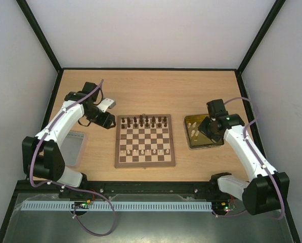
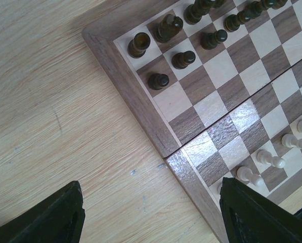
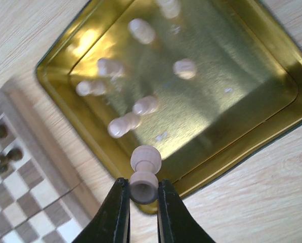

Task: Set up the chess pieces on the board
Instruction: Place the chess piece on the chessboard.

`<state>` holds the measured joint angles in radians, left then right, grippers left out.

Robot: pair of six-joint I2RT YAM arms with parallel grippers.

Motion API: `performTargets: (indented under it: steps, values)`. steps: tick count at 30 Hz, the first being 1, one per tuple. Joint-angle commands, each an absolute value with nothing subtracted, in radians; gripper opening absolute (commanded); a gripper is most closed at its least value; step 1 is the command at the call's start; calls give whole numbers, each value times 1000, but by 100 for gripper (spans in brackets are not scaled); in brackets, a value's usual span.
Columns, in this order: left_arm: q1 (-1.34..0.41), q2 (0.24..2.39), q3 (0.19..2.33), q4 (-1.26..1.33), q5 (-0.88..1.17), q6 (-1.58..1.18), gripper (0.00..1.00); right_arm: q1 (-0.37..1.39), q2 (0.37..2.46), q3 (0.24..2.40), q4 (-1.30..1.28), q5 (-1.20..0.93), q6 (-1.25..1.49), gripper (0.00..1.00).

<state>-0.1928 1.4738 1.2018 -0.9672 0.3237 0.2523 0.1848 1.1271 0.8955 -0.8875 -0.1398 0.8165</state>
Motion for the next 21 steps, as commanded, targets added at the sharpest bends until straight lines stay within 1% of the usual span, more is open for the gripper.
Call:
performTargets:
  steps: [1, 8, 14, 21]
  values:
    - [-205, 1489, 1179, -947, 342, 240, 74, 285, 1129, 987, -997, -118, 835, 8]
    - [-210, 1488, 1164, -920, 345, 235, 74, 490, 1166, 1044, -1042, -110, 893, 8]
    - [-211, 1486, 1160, -909, 347, 230, 74, 695, 1255, 1073, -1047, -113, 921, 8]
    - [-212, 1469, 1143, -898, 344, 228, 74, 779, 1300, 1050, -1037, -191, 903, 8]
